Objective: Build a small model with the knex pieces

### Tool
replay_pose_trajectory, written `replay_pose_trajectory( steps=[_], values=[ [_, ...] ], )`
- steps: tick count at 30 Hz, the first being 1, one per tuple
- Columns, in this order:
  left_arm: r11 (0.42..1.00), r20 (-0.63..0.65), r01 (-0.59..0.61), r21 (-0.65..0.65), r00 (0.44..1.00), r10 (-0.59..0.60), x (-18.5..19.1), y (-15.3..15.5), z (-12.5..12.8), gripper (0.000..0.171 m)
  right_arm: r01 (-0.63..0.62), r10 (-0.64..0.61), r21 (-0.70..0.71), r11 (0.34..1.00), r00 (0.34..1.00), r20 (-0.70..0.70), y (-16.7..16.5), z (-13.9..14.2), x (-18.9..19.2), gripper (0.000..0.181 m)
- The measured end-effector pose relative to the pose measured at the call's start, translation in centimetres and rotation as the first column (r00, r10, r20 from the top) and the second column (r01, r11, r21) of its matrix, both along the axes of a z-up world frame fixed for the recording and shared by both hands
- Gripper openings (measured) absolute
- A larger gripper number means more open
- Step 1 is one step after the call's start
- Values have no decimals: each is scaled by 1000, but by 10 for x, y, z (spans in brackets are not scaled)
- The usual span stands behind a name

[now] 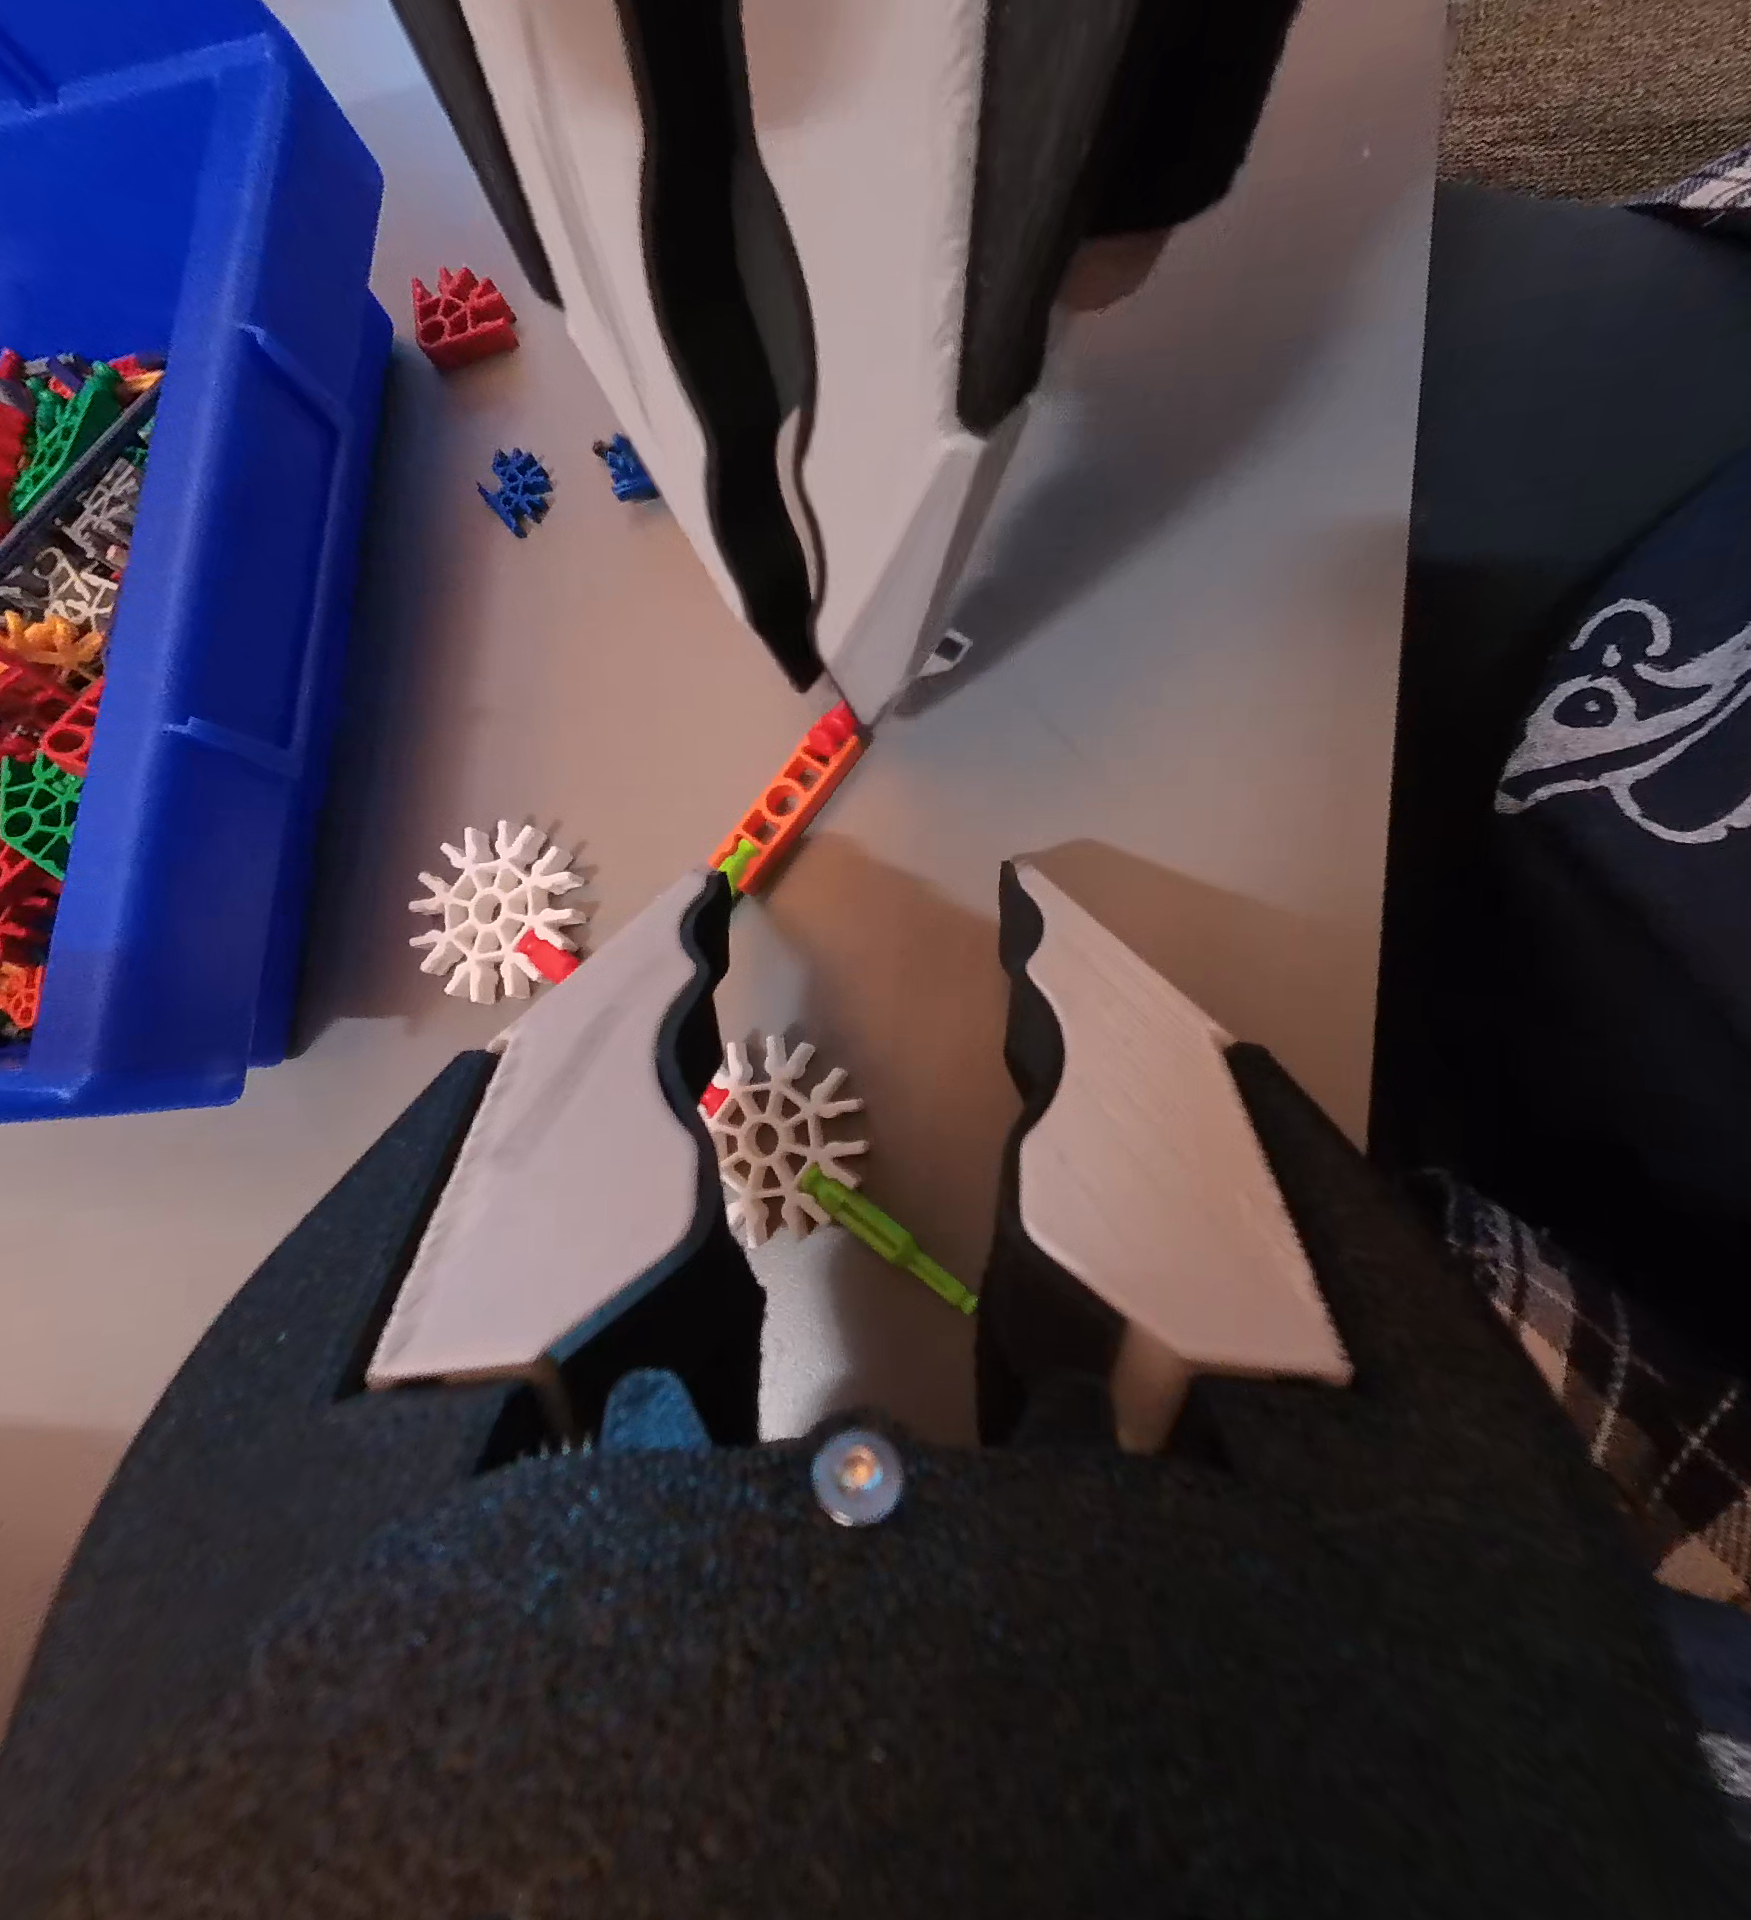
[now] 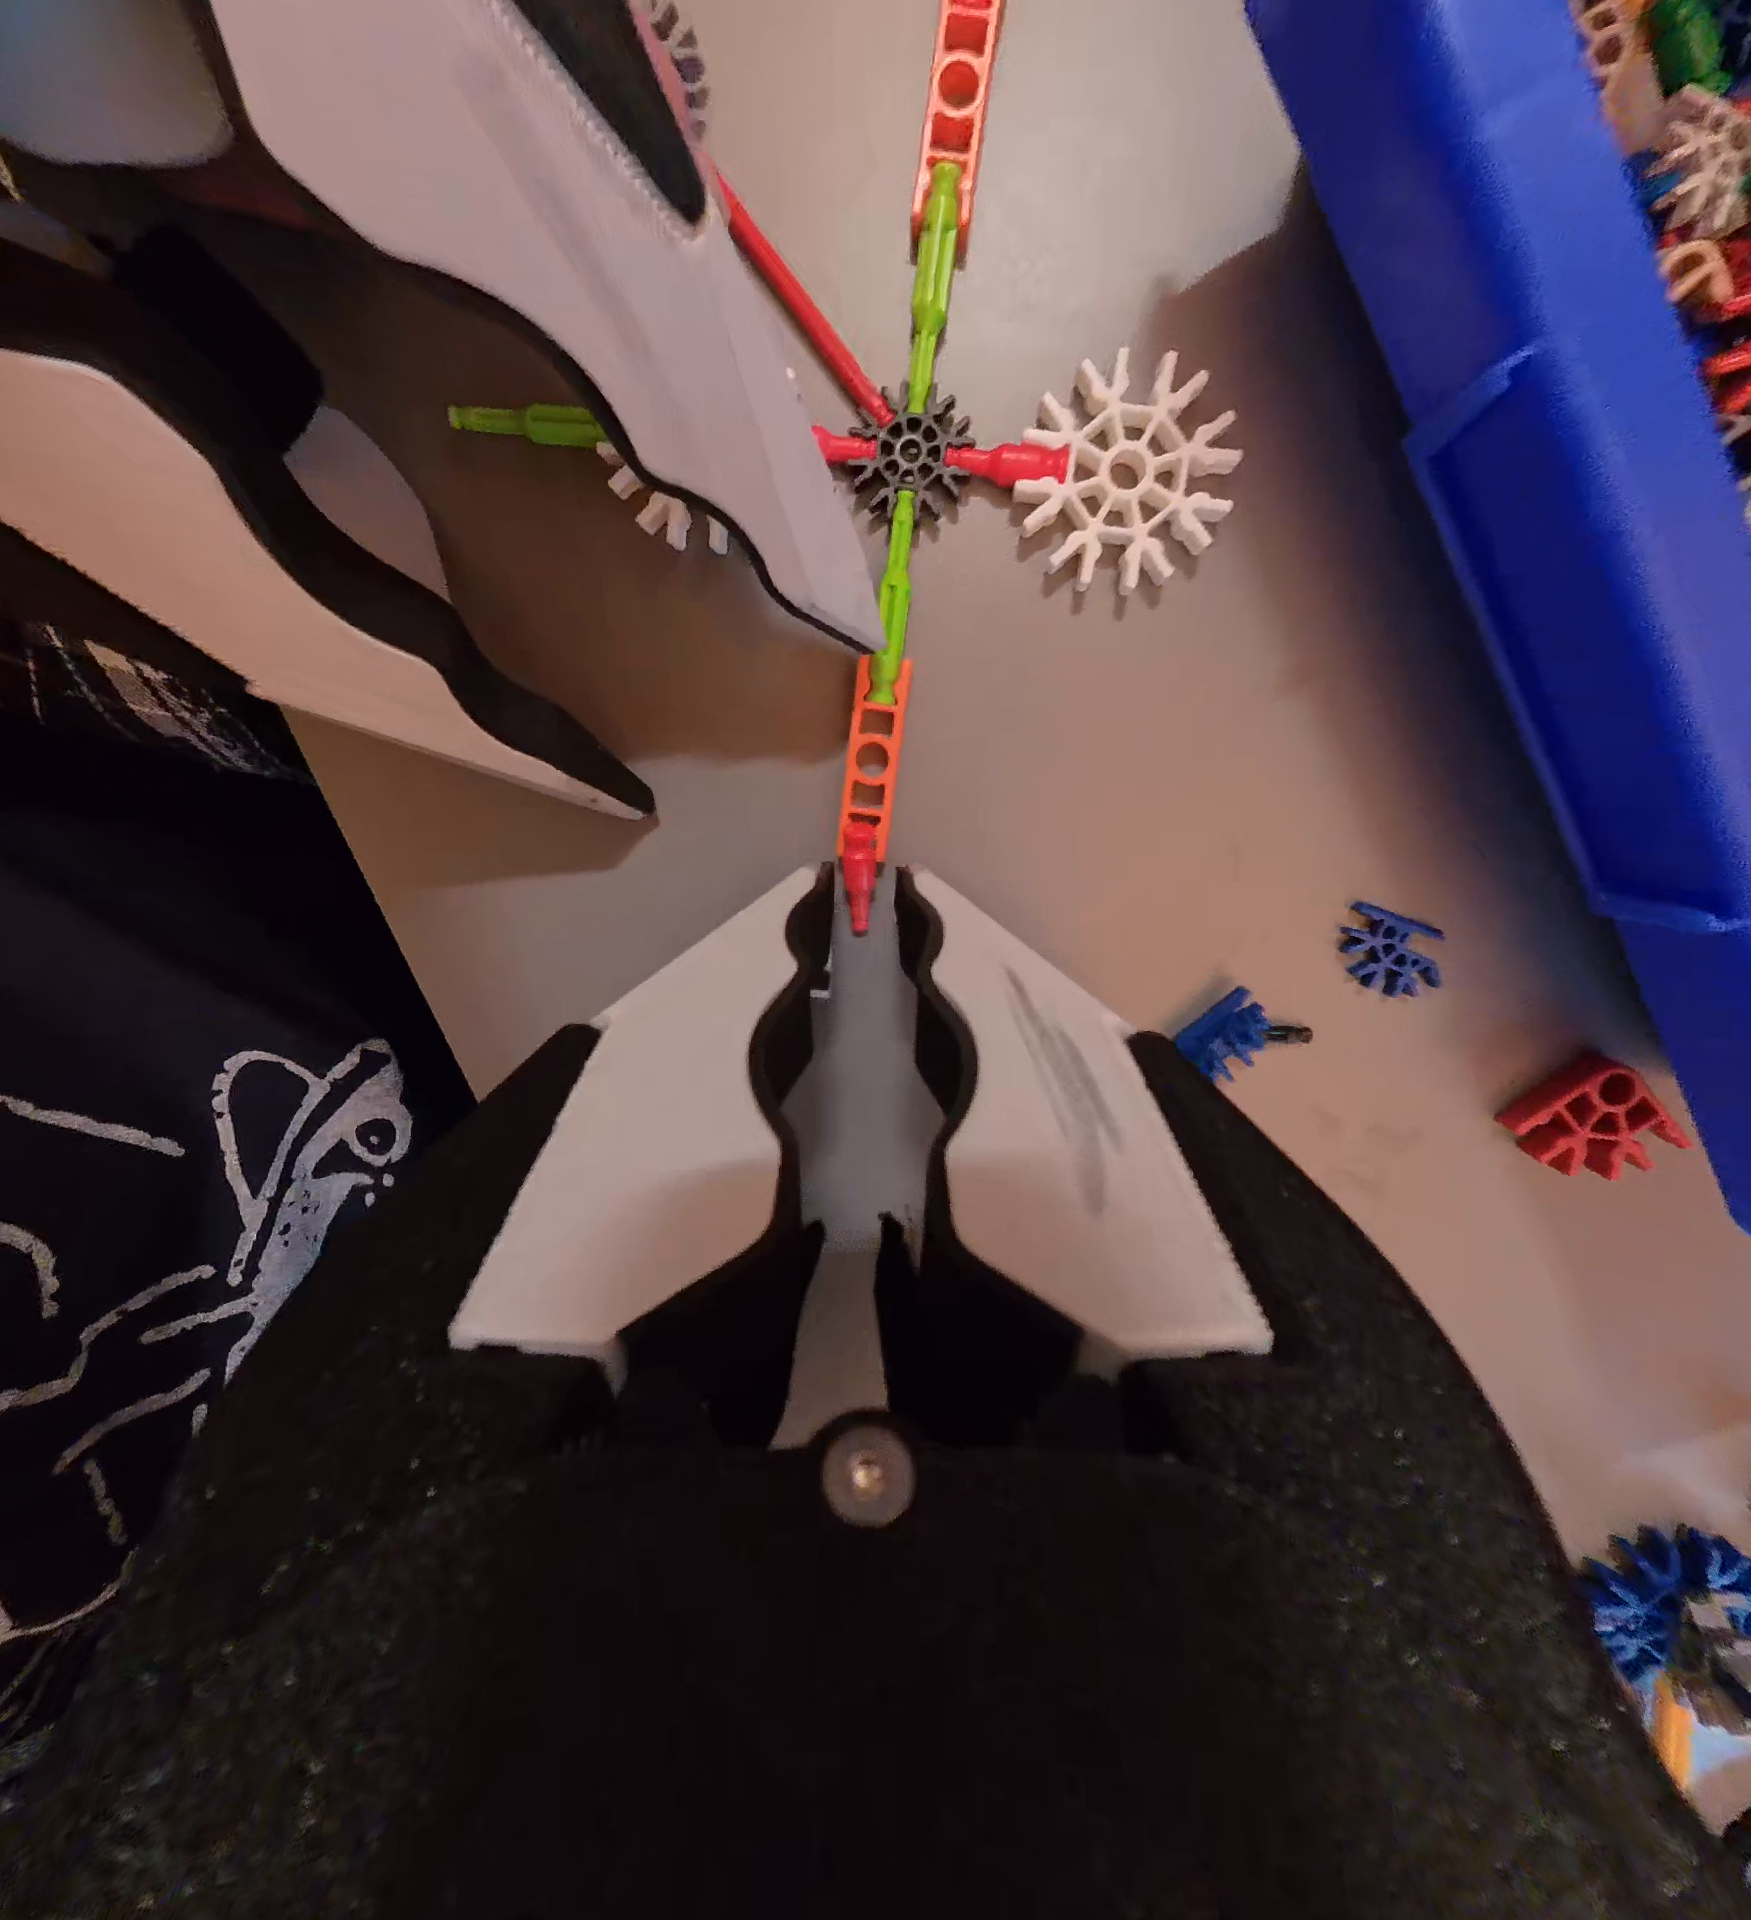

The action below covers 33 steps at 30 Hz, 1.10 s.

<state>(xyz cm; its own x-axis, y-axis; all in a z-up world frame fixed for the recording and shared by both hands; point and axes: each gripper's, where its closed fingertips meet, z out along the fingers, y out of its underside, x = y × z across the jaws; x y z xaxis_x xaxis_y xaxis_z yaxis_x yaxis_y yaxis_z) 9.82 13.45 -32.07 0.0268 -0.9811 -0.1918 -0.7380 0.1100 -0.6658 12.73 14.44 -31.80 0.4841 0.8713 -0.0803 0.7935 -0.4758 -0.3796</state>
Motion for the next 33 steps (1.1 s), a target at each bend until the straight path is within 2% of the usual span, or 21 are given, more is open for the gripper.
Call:
replay_pose_trajectory(
  steps=[2, 4, 19, 25, 33],
  values=[
    [1000, 1, 0, -1, 1000, 0, 0, 0, 0, 51, 1, -1, 20, 1000, 1000, -5, 3, 3, 0, 1],
    [1000, 1, 1, -1, 1000, -1, 0, 0, 0, 51, -6, 6, 10, 1000, 1000, -10, 2, 0, -1, 0],
    [998, 6, -3, -58, 1000, 4, 2, -3, -1, 47, -6, 8, 40, 999, 999, -46, 6, 0, -10, 0],
    [997, 14, 2, -81, 1000, -1, 4, -6, -2, 53, 2, 1, 55, 998, 999, -50, 9, -1, -13, 0],
    [997, 17, 3, -82, 1000, -2, 4, -7, -2, 53, 0, 2, 41, 999, 999, -38, 8, -2, -14, 0]
  ],
)
